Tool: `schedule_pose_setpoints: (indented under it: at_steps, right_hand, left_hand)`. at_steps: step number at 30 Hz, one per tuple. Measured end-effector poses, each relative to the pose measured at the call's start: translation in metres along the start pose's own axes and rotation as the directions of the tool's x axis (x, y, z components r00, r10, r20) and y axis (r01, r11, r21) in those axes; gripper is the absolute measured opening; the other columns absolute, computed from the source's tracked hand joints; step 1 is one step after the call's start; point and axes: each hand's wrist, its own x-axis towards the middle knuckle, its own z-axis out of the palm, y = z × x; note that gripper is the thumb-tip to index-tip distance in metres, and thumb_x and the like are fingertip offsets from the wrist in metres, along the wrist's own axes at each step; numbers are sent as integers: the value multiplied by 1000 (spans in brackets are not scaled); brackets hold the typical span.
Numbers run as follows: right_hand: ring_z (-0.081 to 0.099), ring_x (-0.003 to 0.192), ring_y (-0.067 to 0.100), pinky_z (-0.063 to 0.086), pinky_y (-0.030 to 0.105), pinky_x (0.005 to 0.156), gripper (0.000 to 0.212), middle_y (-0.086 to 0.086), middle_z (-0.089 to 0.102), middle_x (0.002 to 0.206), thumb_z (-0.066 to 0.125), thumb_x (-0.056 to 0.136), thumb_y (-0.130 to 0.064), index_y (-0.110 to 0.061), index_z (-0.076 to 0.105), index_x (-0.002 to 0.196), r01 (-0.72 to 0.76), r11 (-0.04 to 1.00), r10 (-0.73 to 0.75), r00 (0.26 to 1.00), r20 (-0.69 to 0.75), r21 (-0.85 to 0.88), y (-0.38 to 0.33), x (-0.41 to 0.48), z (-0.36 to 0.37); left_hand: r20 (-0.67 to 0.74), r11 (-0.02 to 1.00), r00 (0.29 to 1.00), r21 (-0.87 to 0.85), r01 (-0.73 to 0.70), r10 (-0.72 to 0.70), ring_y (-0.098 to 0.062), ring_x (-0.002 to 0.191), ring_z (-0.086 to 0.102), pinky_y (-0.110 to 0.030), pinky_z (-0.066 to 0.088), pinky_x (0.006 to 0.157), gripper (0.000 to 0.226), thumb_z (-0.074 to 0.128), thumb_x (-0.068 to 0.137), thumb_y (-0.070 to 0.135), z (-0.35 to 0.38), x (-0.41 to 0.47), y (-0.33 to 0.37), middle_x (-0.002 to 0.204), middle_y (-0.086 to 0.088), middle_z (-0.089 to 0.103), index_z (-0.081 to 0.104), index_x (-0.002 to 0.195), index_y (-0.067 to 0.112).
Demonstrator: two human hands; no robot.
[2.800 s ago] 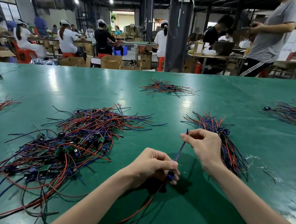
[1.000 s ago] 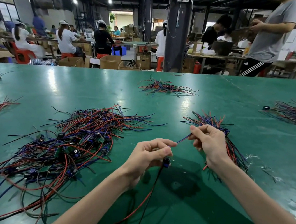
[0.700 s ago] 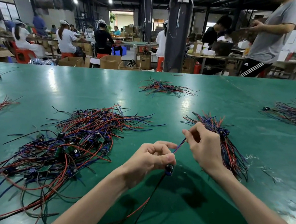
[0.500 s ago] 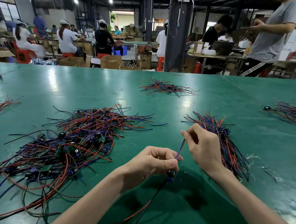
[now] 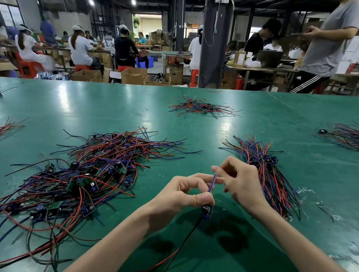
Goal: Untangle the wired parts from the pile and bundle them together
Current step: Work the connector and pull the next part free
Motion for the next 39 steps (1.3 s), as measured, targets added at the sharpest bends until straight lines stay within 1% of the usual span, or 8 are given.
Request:
schedule_pose_setpoints:
  at_steps: [3,7,12,16,20,30,35,39]
  right_hand:
    - [43,44,17,47,42,48,27,7,49,49,72,83,-16,-4,57,63,-36,997,33,998,47,68,-1,-1,0]
    - [41,43,12,41,29,48,25,6,55,49,73,82,-16,-7,59,62,10,1000,-10,1000,-7,4,0,-3,-1]
    - [50,36,16,42,22,41,23,15,63,57,72,83,-16,-5,62,66,-23,998,29,994,-101,63,-2,0,-3]
    - [46,32,11,38,19,37,24,4,64,54,72,83,-14,-9,60,63,-89,972,126,979,-161,219,-3,5,-9]
    - [37,30,6,25,14,32,26,4,65,51,70,83,-8,-8,55,62,-264,802,368,925,-95,536,-5,9,-12]
    - [31,29,1,22,12,28,25,10,63,53,63,85,-2,-8,48,66,-426,432,528,834,160,795,-14,14,-22]
    - [36,32,3,27,15,31,25,11,66,61,69,83,-11,-8,53,65,-421,557,526,846,89,715,-11,13,-21]
    - [43,33,7,34,17,33,33,12,72,80,63,86,-39,-7,61,81,-512,565,558,815,157,647,-13,14,-21]
  left_hand:
    - [10,1000,1000,0,8,-8,-7,116,57,-16,43,91,15,65,77,13,1,-1,1,120,9,66,66,63,19]
    - [85,993,990,-19,116,-114,-8,109,61,-18,47,85,20,65,77,13,0,0,2,113,9,68,70,60,23]
    - [72,951,956,-107,291,-285,-9,66,63,-18,50,61,16,65,73,9,-2,1,4,77,-5,70,69,57,11]
    - [76,922,924,-73,381,-376,-11,57,62,-22,54,58,28,64,83,3,-3,2,-1,70,-6,69,69,56,10]
    - [76,893,892,-45,449,-445,-22,64,66,-50,54,82,26,64,83,7,-2,2,-5,70,-9,68,69,58,8]
    - [41,904,906,-68,423,-421,-22,58,65,-39,59,72,27,64,86,5,0,4,-8,68,-12,67,69,59,7]
    - [-18,925,927,-79,371,-373,-21,56,66,-35,57,68,26,64,85,8,2,4,-11,70,-10,67,69,60,9]
    - [-113,940,935,-100,327,-337,-22,54,65,-30,56,64,24,65,85,7,3,6,-14,70,-9,67,70,61,7]
